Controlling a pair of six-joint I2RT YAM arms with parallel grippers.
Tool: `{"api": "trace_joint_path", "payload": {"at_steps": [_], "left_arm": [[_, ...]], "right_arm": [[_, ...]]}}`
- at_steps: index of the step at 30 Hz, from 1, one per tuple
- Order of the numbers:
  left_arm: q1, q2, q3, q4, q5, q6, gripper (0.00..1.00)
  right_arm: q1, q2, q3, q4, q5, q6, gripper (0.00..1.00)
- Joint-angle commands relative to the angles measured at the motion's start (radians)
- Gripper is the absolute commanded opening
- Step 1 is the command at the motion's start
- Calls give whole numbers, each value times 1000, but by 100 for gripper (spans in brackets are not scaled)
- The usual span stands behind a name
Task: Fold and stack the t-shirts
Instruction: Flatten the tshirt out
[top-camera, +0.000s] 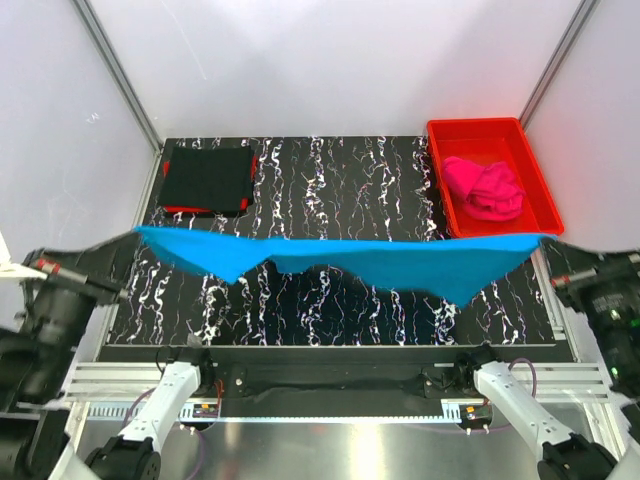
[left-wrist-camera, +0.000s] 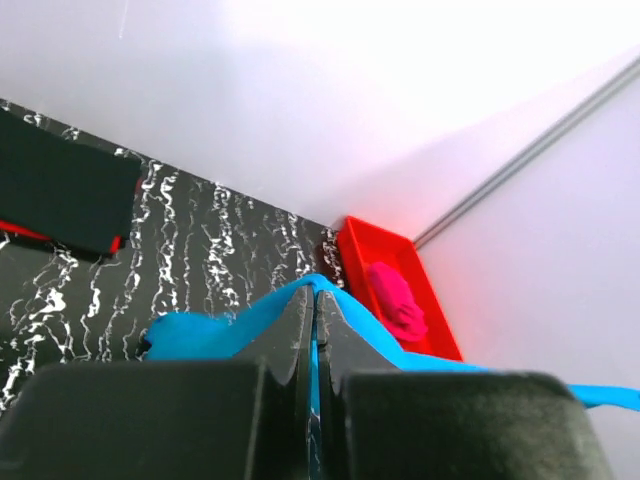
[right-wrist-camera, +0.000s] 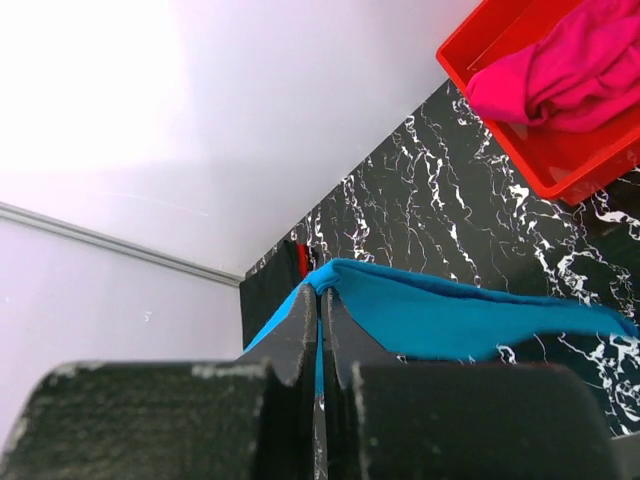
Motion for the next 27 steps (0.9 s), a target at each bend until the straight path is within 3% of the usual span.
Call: {"api": "trace_joint_path", "payload": {"at_steps": [1,4,8,13,17,19,20,23,25,27], "left_arm": [[6,12,-7,-84,42,-22,0],[6,38,-64,-39,5,-18,0],[6,135,-139,118,-36,-6,0],[6,343,-119,340,-158,-18,0],[11,524,28,494,-231,-19,0],[23,630,130,538,-197,-28,0],[38,667,178,556,-181,-48,0],[69,785,347,585,-98,-90,0],[121,821,410,611,5,-125,0],[141,818,412,660,47,-171,0]], "right_arm": [[-5,1,39,-40,-8,-27,0],[-5,36,12,21,-14,-70,0],[-5,139,-92,247,-17,-125,0],[-6,428,-82,513,-39,-211,0],[-23,689,86,711,-108,-297,0],[-41,871,308,695,-154,-357,0],[-58,1006,513,628,-156,-379,0],[-116,1218,920,493,-189,-438,0],[-152,1262,1018,481,-259,-439,0],[-204,1207,943,532,-303,-414,0]]}}
